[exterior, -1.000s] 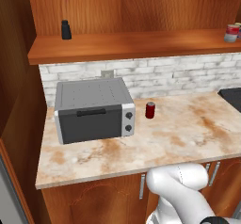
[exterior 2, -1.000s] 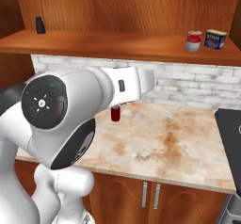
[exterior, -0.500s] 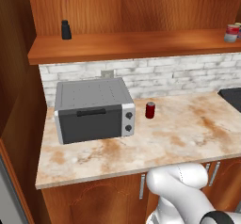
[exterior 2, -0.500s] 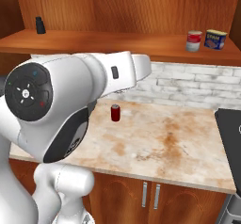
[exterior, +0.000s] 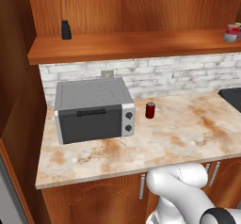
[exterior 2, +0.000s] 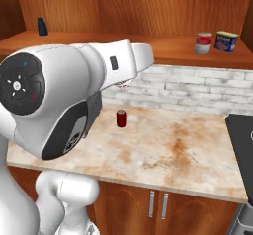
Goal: Pick the cans from the counter and place them in their designated side in the cabinet.
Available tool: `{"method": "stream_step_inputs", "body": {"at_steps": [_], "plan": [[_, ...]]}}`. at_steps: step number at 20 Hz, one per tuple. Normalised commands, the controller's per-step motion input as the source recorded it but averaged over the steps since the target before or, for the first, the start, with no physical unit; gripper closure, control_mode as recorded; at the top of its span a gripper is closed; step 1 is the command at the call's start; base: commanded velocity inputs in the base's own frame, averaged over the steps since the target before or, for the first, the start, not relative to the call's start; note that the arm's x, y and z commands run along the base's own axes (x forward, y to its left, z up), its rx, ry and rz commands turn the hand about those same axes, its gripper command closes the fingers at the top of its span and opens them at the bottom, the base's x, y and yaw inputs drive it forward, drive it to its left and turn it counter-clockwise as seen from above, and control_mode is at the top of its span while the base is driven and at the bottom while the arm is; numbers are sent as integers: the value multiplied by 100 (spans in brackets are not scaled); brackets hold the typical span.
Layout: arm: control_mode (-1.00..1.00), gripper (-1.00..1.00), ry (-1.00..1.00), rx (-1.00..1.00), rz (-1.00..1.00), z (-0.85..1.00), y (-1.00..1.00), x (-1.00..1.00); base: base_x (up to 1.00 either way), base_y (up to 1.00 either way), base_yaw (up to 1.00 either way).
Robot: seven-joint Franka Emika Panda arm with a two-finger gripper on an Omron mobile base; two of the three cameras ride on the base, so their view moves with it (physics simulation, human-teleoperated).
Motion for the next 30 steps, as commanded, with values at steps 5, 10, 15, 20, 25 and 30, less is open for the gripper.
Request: {"method": "stream_step_inputs", "body": {"at_steps": [5, 10, 15, 20, 25, 30], "plan": [[-100, 100, -2, -1, 0, 0, 9, 26, 0, 0, 0], [-100, 100, -4, -1, 0, 4, 1, 20, 0, 0, 0], [-100, 100, -1, -1, 0, 1, 0, 29, 0, 0, 0], [-100, 100, 0, 0, 0, 0, 0, 38, 0, 0, 0], [-100, 100, 0, -1, 0, 1, -1, 32, 0, 0, 0], [-100, 100, 0, -2, 0, 0, -3, 35, 0, 0, 0]]}}
